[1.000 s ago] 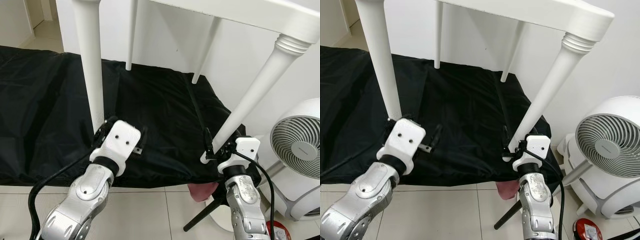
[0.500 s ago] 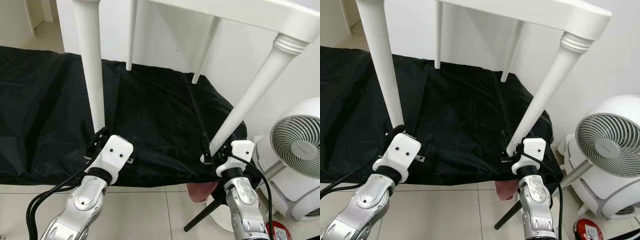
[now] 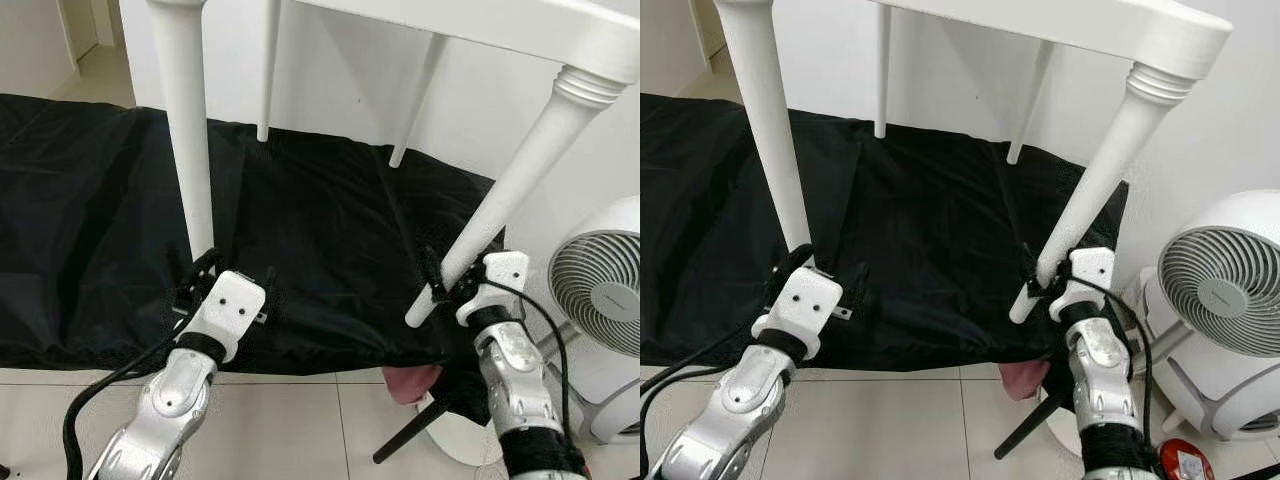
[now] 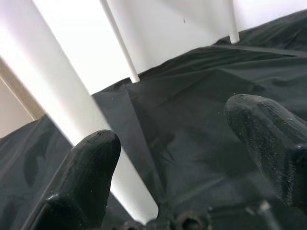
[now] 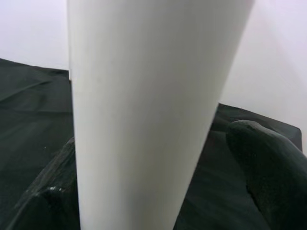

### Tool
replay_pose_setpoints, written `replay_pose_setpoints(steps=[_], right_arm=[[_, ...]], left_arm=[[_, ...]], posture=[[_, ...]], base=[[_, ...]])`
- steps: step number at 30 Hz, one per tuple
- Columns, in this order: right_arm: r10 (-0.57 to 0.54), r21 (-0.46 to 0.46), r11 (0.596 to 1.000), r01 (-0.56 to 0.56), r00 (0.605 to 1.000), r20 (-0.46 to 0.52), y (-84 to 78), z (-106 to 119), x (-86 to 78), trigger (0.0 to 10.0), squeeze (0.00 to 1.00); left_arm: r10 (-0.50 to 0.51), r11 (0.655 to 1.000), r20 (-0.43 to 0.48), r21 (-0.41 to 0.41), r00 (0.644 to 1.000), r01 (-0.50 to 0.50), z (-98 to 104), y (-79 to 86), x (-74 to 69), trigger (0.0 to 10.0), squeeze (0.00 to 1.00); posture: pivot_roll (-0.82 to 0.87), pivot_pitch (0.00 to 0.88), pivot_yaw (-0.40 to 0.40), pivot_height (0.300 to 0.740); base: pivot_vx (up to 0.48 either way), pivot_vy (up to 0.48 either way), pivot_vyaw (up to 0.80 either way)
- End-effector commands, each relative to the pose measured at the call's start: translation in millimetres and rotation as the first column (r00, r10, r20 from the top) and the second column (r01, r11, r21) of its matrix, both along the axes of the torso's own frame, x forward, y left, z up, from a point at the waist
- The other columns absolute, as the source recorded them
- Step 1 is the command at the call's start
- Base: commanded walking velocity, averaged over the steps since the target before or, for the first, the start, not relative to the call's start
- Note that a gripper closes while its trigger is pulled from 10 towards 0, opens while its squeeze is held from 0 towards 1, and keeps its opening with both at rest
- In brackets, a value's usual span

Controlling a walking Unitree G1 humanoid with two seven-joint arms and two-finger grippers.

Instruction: Building children table

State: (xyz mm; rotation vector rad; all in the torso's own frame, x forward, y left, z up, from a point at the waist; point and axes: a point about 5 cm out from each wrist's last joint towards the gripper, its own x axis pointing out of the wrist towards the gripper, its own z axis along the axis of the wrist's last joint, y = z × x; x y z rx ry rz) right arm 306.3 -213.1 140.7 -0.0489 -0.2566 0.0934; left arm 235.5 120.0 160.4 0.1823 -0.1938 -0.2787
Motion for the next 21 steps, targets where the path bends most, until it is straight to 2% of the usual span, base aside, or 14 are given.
replay_pose_setpoints(steps=[1, 7, 11, 14, 17, 21], right_arm=[[-0.006, 0.021, 1.000, 0.006, 1.000, 0.011, -4.9, 0, -1.9, 10.0, 0.00], [-0.017, 0.050, 0.999, 0.016, 1.000, 0.014, -1.2, -5, -8.9, 10.0, 0.00], [-0.093, 0.120, 0.988, 0.093, 0.996, -0.002, -9.1, -11, -14.1, 10.0, 0.00], [-0.098, 0.145, 0.985, 0.098, 0.995, -0.005, -14.6, -12, -11.8, 10.0, 0.00], [-0.102, 0.146, 0.984, 0.101, 0.995, -0.001, -20.2, -11, -8.9, 10.0, 0.00], [-0.073, 0.138, 0.988, 0.070, 0.997, 0.018, -18.5, -5, -9.4, 10.0, 0.00]], left_arm=[[-0.179, 0.984, 0.001, 0.017, 0.984, 0.179, -5, -9.8, -6.9, 10.0, 0.00], [-0.123, 0.992, 0.017, -0.014, 0.992, 0.124, -8, -1.5, -10.1, 10.0, 0.00], [-0.021, 0.994, 0.015, -0.107, 1.000, 0.023, -6, 8.5, -7.4, 10.0, 0.00], [0.004, 0.989, 0.029, -0.145, 1.000, 0.000, -3, 10.1, -5.7, 10.0, 0.00], [-0.001, 0.987, 0.048, -0.161, 0.999, 0.009, 0, 9.1, -6.3, 10.0, 0.00], [-0.074, 0.988, 0.090, -0.126, 0.993, 0.085, 3, 3.6, -13.4, 10.0, 0.00]], posture=[[0.05, 0.000, -0.134, 0.740], [0.05, 0.000, -0.139, 0.740], [0.05, 0.000, -0.128, 0.740], [0.04, 0.000, -0.121, 0.740], [0.04, 0.000, -0.119, 0.740], [0.05, 0.000, -0.122, 0.740]], base=[[0.000, 0.000, 0.00], [0.000, 0.000, 0.00], [0.000, 0.000, 0.00], [0.000, 0.000, 0.00], [0.000, 0.000, 0.00], [0.000, 0.000, 0.00]])
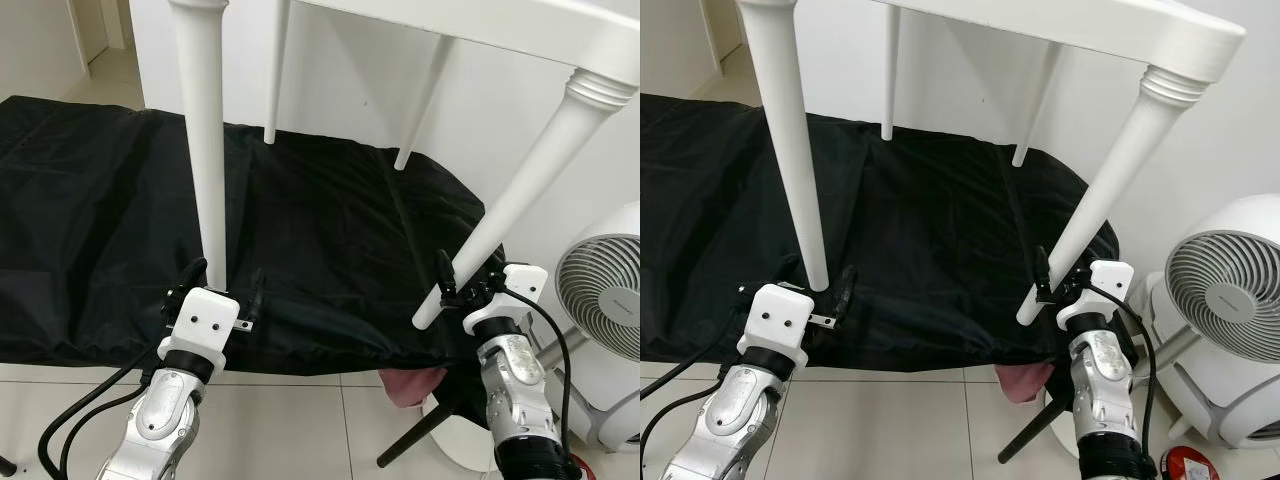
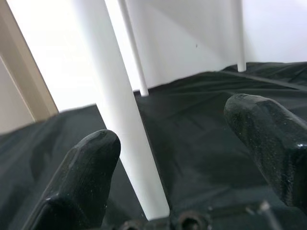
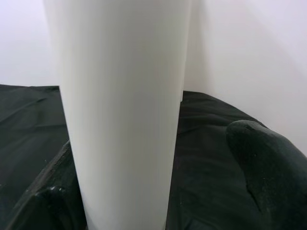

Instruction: Building children table

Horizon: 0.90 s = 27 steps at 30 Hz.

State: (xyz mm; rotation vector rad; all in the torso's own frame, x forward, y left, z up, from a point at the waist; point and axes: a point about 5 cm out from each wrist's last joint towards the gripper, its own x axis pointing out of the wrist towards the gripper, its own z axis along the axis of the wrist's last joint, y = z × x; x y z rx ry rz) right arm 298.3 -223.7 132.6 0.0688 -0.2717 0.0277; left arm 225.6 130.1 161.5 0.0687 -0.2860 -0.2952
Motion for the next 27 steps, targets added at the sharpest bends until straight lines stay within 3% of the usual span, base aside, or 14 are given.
replay_pose_setpoints(steps=[1, 4, 6, 9, 17, 27], right_arm=[[-0.012, 0.013, 1.000, 0.012, 1.000, 0.013, -5.9, 3, -2.3, 10.0, 0.00], [-0.002, 0.012, 1.000, 0.001, 1.000, 0.014, -2.7, 3, -4.3, 10.0, 0.00], [0.049, 0.004, 0.999, -0.049, 0.999, 0.002, 13.0, -2, -15.0, 10.0, 0.00], [0.074, 0.009, 0.997, -0.074, 0.997, -0.016, 27.2, -10, -29.8, 10.0, 0.00], [0.076, 0.003, 0.997, -0.076, 0.997, -0.031, 36.0, -22, -46.7, 10.0, 0.00], [0.232, -0.098, 0.965, -0.244, 0.965, -0.119, 51.3, -46, -69.5, 10.0, 0.00]], left_arm=[[-0.057, 0.998, 0.020, 0.007, 0.998, 0.057, 1, -7.6, -5.1, 10.0, 0.00], [-0.072, 0.997, 0.022, 0.012, 0.997, 0.072, 0, -8.2, -6.8, 10.0, 0.00], [-0.111, 0.992, 0.030, 0.056, 0.993, 0.109, -5, -8.9, -10.8, 10.0, 0.00], [-0.117, 0.992, 0.030, 0.042, 0.993, 0.116, -9, -6.8, -12.8, 10.0, 0.00], [-0.116, 0.993, 0.045, 0.026, 0.992, 0.115, -9, -3.1, -18.0, 10.0, 0.00], [-0.202, 0.977, -0.009, 0.069, 0.979, 0.202, -28, 1.1, -29.1, 10.0, 0.00]], posture=[[0.05, 0.000, -0.122, 0.740], [0.05, 0.000, -0.124, 0.740], [0.05, 0.000, -0.130, 0.740], [0.05, 0.000, -0.130, 0.740], [0.05, 0.000, -0.125, 0.740], [0.05, 0.000, -0.126, 0.740]], base=[[0.000, 0.000, 0.00], [0.000, 0.000, 0.00], [0.000, 0.000, 0.00], [0.000, 0.000, 0.00], [0.000, 0.000, 0.00], [0.000, 0.000, 0.00]])
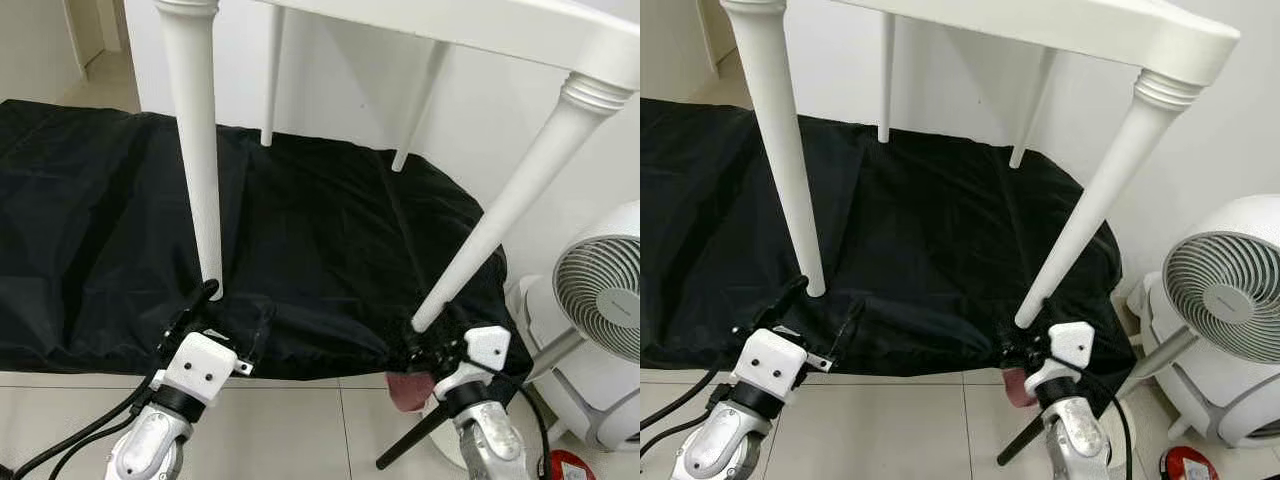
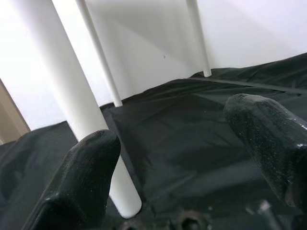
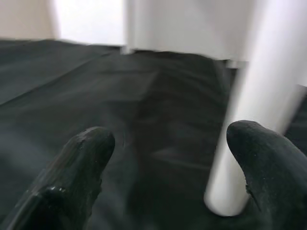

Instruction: Building children table

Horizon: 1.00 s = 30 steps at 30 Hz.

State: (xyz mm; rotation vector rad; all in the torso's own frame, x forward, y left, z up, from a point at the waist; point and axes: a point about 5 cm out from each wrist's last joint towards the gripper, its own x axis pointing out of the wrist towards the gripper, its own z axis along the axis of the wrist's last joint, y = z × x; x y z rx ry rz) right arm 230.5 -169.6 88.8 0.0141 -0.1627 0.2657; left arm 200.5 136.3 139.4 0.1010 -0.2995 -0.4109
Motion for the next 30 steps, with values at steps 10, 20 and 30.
replay_pose_setpoints(steps=[10, 20, 30], right_arm=[[0.236, -0.112, 0.963, -0.247, 0.967, -0.098, 10.2, -20, -12.4, 10.0, 0.00], [0.409, -0.142, 0.886, -0.442, 0.887, -0.213, 6.8, -34, -24.3, 10.0, 0.00], [0.567, -0.127, 0.716, -0.686, 0.679, -0.467, -15.4, -66, -52.8, 10.0, 0.00]], left_arm=[[-0.203, 0.975, -0.083, 0.070, 0.976, 0.209, -25, -6.9, -12.4, 10.0, 0.00], [-0.280, 0.945, -0.146, 0.131, 0.949, 0.299, -42, -1.4, -23.6, 10.0, 0.00], [-0.410, 0.845, -0.342, 0.206, 0.845, 0.493, -73, 14.5, -46.6, 10.0, 0.00]], posture=[[0.06, 0.000, -0.139, 0.740], [0.06, 0.000, -0.144, 0.740], [0.06, 0.000, -0.142, 0.740]], base=[[0.000, 0.000, 0.00], [0.000, 0.000, 0.00], [0.000, 0.000, 0.00]])
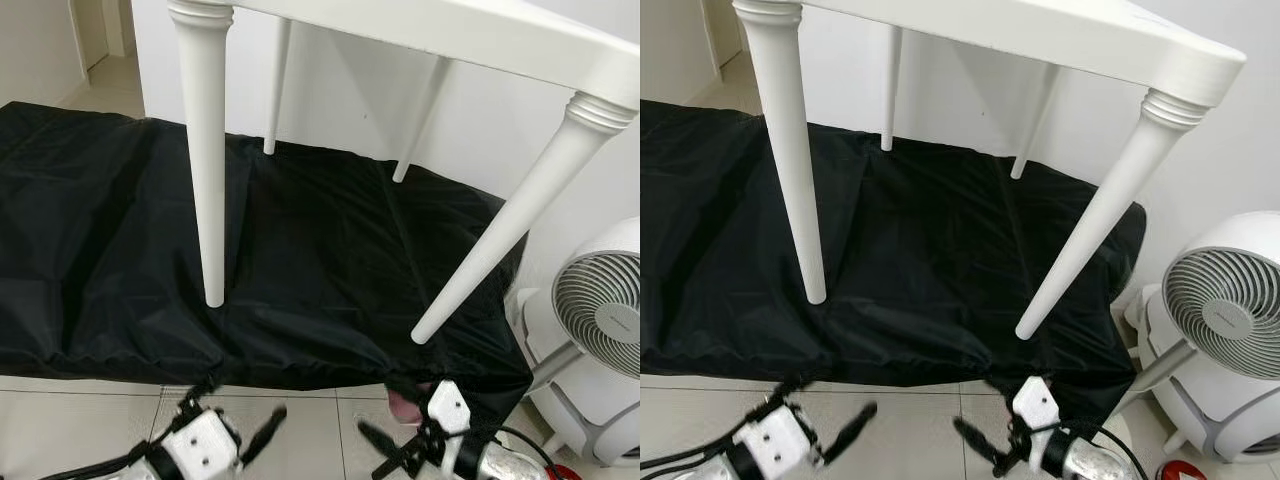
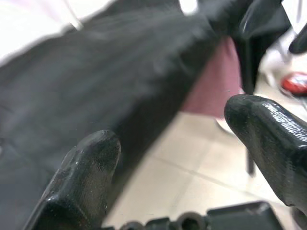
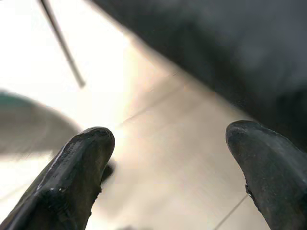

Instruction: Building children table

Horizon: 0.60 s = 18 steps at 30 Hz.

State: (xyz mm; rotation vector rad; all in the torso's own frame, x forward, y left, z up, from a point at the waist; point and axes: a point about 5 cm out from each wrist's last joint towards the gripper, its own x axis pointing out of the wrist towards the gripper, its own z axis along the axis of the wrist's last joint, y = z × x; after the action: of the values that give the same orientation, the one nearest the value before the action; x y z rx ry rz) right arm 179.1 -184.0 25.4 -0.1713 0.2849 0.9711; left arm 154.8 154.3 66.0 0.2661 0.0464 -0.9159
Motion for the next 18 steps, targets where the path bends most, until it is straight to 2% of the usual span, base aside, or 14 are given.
replay_pose_setpoints(steps=[1, 4, 5, 9, 10, 12, 15, 17, 18], right_arm=[[0.049, -0.037, 0.998, -0.051, 0.997, -0.062, -4.5, -9, -5.3, 10.0, 0.00], [0.062, -0.090, 0.993, -0.078, 0.984, -0.169, -14.5, -27, -12.4, 10.0, 0.00], [0.051, -0.095, 0.993, -0.070, 0.981, -0.189, -16.4, -31, -13.2, 10.0, 0.00], [-0.048, -0.127, 0.992, 0.013, 0.961, -0.273, -26.3, -50, -16.6, 10.0, 0.00], [-0.048, -0.127, 0.992, 0.013, 0.961, -0.273, -26.3, -50, -16.6, 10.0, 0.00], [-0.153, -0.170, 0.980, 0.103, 0.935, -0.319, -32.0, -64, -18.3, 10.0, 0.00], [-0.211, -0.193, 0.969, 0.152, 0.916, -0.340, -34.5, -70, -19.2, 10.0, 0.00], [-0.363, -0.256, 0.925, 0.282, 0.858, -0.363, -37.7, -83, -20.1, 10.0, 0.00], [-0.363, -0.256, 0.925, 0.282, 0.858, -0.363, -37.7, -83, -20.1, 10.0, 0.00]], left_arm=[[-0.042, 0.999, -0.020, 0.006, 0.999, 0.042, -5, 1.3, -2.2, 10.0, 0.00], [-0.076, 0.994, -0.091, 0.068, 0.993, 0.082, -22, 10.6, -8.0, 10.0, 0.00], [-0.073, 0.994, -0.096, 0.077, 0.993, 0.080, -24, 11.9, -8.6, 10.0, 0.00], [-0.016, 0.995, -0.224, 0.090, 0.975, 0.037, -47, 22.2, -15.1, 10.0, 0.00], [-0.016, 0.995, -0.224, 0.090, 0.975, 0.037, -47, 22.2, -15.1, 10.0, 0.00], [0.055, 0.992, -0.300, 0.121, 0.952, -0.019, -68, 30.7, -21.0, 10.0, 0.00], [0.101, 0.989, -0.338, 0.134, 0.936, -0.058, -79, 34.6, -22.7, 10.0, 0.00], [0.226, 0.970, -0.413, 0.174, 0.882, -0.167, -101, 41.4, -24.2, 10.0, 0.00], [0.226, 0.970, -0.413, 0.174, 0.882, -0.167, -101, 41.4, -24.2, 10.0, 0.00]], posture=[[0.06, 0.000, -0.138, 0.740], [0.06, 0.000, -0.134, 0.740], [0.06, 0.000, -0.134, 0.740], [0.06, 0.000, -0.127, 0.740], [0.06, 0.000, -0.127, 0.740], [0.06, 0.000, -0.127, 0.740], [0.06, 0.000, -0.127, 0.740], [0.06, 0.000, -0.126, 0.740], [0.06, 0.000, -0.126, 0.740]], base=[[0.000, 0.000, 0.00], [0.000, 0.000, 0.00], [0.000, 0.000, 0.00], [0.000, 0.000, 0.00], [0.000, 0.000, 0.00], [0.000, 0.000, 0.00], [0.000, 0.000, 0.00], [0.000, 0.000, 0.00], [0.000, 0.000, 0.00]])
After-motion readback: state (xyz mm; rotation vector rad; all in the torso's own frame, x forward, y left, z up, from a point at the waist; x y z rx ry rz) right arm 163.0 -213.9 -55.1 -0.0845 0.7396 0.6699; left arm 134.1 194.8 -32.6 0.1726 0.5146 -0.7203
